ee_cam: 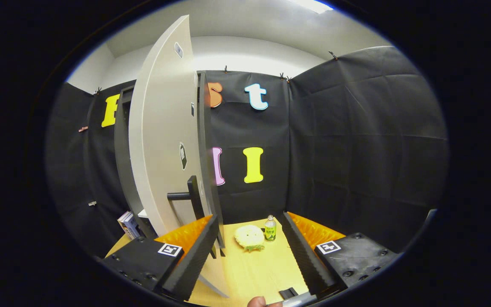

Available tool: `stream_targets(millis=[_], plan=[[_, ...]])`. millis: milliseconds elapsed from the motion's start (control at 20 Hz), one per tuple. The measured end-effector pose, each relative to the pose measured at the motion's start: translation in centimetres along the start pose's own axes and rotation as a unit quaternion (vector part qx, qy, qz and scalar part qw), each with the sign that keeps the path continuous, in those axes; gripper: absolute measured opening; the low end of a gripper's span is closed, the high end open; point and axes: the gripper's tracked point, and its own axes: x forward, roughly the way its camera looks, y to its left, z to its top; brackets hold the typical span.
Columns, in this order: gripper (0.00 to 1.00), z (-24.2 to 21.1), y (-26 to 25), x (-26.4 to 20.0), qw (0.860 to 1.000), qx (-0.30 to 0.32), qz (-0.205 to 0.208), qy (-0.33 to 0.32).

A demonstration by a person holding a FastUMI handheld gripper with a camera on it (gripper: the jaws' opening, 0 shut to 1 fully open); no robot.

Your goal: Open the shoe cabinet door, grab the shoes and put them into the shoe cabinet, then close the shoe cabinet door.

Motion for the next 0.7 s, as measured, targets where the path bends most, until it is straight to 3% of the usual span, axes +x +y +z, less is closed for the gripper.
stream_targets(millis=[700], plan=[[0.98, -1.5, 14.0, -2.1, 1.000, 0.008, 0.025, -0.009]])
